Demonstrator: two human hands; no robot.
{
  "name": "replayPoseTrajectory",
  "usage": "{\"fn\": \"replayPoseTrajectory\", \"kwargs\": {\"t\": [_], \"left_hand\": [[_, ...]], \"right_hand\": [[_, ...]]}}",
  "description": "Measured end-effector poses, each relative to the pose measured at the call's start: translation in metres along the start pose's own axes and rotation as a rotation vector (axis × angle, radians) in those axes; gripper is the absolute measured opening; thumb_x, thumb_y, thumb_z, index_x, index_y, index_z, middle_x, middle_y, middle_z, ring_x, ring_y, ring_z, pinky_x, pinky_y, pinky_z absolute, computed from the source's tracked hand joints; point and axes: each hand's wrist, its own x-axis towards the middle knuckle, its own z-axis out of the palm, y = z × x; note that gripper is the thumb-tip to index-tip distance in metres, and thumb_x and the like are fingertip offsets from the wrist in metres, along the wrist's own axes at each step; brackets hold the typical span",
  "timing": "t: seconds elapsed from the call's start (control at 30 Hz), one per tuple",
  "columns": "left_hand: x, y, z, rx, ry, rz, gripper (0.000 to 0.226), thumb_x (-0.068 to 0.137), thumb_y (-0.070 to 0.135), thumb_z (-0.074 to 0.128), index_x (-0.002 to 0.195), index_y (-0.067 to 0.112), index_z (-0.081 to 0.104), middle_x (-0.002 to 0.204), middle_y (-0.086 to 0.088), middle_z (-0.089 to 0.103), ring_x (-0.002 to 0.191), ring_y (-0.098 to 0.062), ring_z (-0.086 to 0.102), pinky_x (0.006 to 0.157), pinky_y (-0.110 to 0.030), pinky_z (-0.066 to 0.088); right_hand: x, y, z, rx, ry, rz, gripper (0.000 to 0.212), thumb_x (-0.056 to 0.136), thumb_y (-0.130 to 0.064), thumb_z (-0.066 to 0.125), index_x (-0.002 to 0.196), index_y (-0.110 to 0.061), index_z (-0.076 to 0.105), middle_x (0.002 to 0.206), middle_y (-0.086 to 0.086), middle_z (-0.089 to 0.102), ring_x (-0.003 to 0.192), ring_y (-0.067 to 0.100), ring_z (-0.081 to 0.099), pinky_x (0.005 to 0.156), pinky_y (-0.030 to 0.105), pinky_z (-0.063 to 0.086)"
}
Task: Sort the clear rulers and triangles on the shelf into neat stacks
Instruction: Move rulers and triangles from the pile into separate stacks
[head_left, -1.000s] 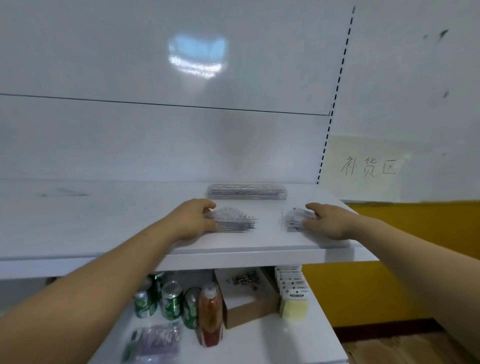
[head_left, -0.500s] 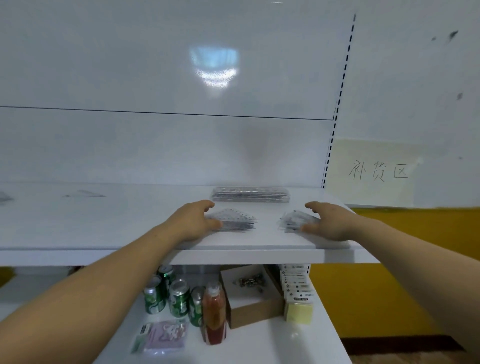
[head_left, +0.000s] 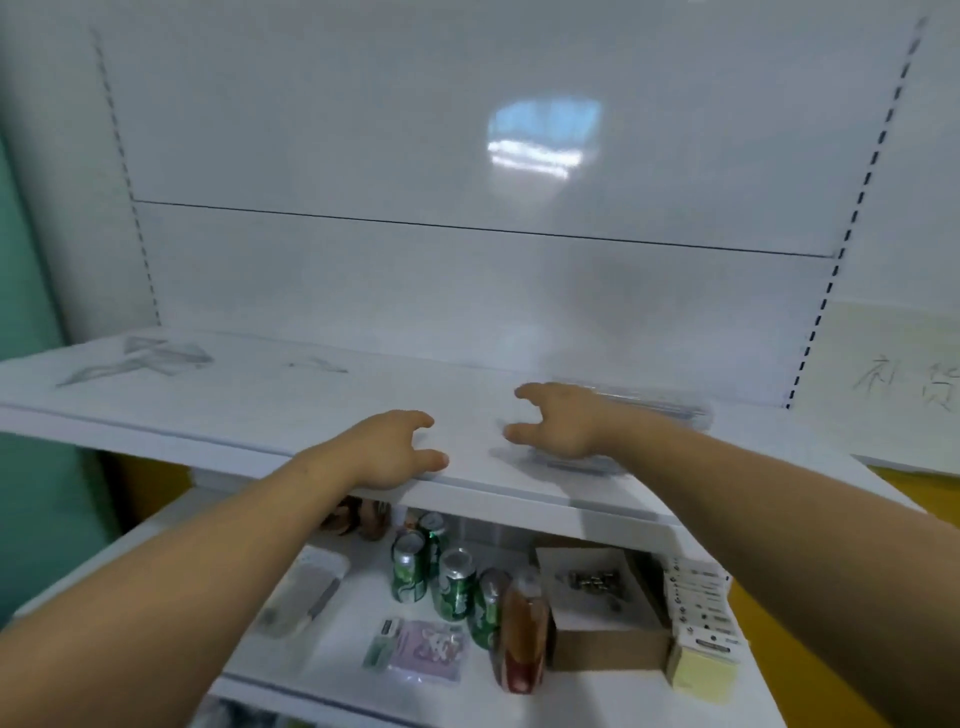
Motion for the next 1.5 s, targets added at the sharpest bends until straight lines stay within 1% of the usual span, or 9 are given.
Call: {"fn": "replayPoseTrajectory", "kwargs": {"t": [0.43,0.57,0.9,1.07,1.2,1.27,1.37,1.43,1.5], "left_hand": [[-0.036,-0.237,-0.098,0.068,0.087,-0.288,0.064,0.090,0.054,0.048,0.143,0.019,0.037,0.150,-0.004,0.035,0.134,-0.022,0.038,0.109,-0.032,0.030],[-0.038,-0.287,-0.112,0.074,0.140,-0.336,0.060,0.090,0.052,0.049,0.139,0.017,0.043,0.143,-0.004,0.044,0.125,-0.022,0.046,0.106,-0.035,0.037],[0.011,-0.385,-0.154,0.173,0.315,-0.435,0.060,0.087,0.057,0.049,0.138,0.026,0.041,0.145,0.000,0.038,0.130,-0.024,0.037,0.104,-0.037,0.034],[0.054,-0.442,-0.183,0.244,0.158,-0.475,0.076,0.083,0.066,0.047,0.148,0.032,0.022,0.156,0.005,0.020,0.141,-0.024,0.022,0.114,-0.042,0.023],[0.081,-0.468,-0.201,0.254,0.026,-0.430,0.075,0.083,0.066,0.048,0.146,0.033,0.027,0.153,0.003,0.028,0.141,-0.024,0.020,0.114,-0.039,0.022],[0.091,-0.473,-0.210,0.220,-0.001,-0.387,0.072,0.083,0.061,0.054,0.144,0.029,0.033,0.147,0.002,0.033,0.135,-0.021,0.029,0.110,-0.034,0.028],[0.102,-0.480,-0.220,0.125,-0.035,-0.331,0.066,0.079,0.054,0.064,0.136,0.026,0.045,0.123,0.006,0.045,0.110,-0.014,0.048,0.089,-0.025,0.040],[0.108,-0.486,-0.221,0.070,-0.024,-0.282,0.056,0.076,0.050,0.069,0.124,0.027,0.053,0.108,0.010,0.049,0.094,-0.009,0.053,0.078,-0.022,0.043],[0.112,-0.491,-0.220,0.019,-0.014,-0.228,0.041,0.074,0.047,0.071,0.109,0.032,0.056,0.106,0.010,0.050,0.090,-0.006,0.052,0.078,-0.021,0.044]], "right_hand": [[0.154,-0.216,0.045,0.058,-0.078,-0.206,0.073,0.092,-0.058,0.041,0.151,-0.020,0.019,0.156,0.004,0.023,0.141,0.024,0.027,0.111,0.035,0.023],[0.193,-0.259,0.067,0.016,-0.086,-0.227,0.071,0.093,-0.060,0.036,0.150,-0.019,0.020,0.155,0.007,0.022,0.140,0.026,0.026,0.112,0.037,0.023],[0.311,-0.336,0.093,0.016,-0.036,-0.294,0.072,0.092,-0.063,0.034,0.147,-0.018,0.024,0.147,0.012,0.032,0.134,0.031,0.031,0.109,0.043,0.030],[0.386,-0.369,0.101,0.020,-0.048,-0.278,0.081,0.084,-0.074,0.034,0.147,-0.025,0.022,0.147,0.008,0.033,0.135,0.030,0.031,0.108,0.044,0.030],[0.425,-0.389,0.101,0.014,-0.057,-0.274,0.070,0.084,-0.070,0.037,0.137,-0.025,0.041,0.138,0.007,0.042,0.127,0.029,0.040,0.102,0.041,0.035],[0.436,-0.392,0.099,0.065,-0.049,-0.265,0.066,0.084,-0.063,0.046,0.135,-0.022,0.045,0.137,0.007,0.043,0.126,0.028,0.042,0.102,0.038,0.036],[0.442,-0.392,0.093,0.145,-0.039,-0.224,0.066,0.083,-0.050,0.058,0.138,-0.018,0.043,0.138,0.006,0.045,0.125,0.024,0.045,0.097,0.027,0.037],[0.439,-0.392,0.091,0.176,-0.007,-0.175,0.064,0.082,-0.047,0.062,0.136,-0.018,0.046,0.134,0.006,0.049,0.121,0.023,0.048,0.095,0.026,0.037],[0.431,-0.392,0.092,0.190,0.047,-0.102,0.057,0.082,-0.048,0.062,0.129,-0.018,0.052,0.127,0.004,0.053,0.117,0.022,0.050,0.093,0.028,0.039]]}}
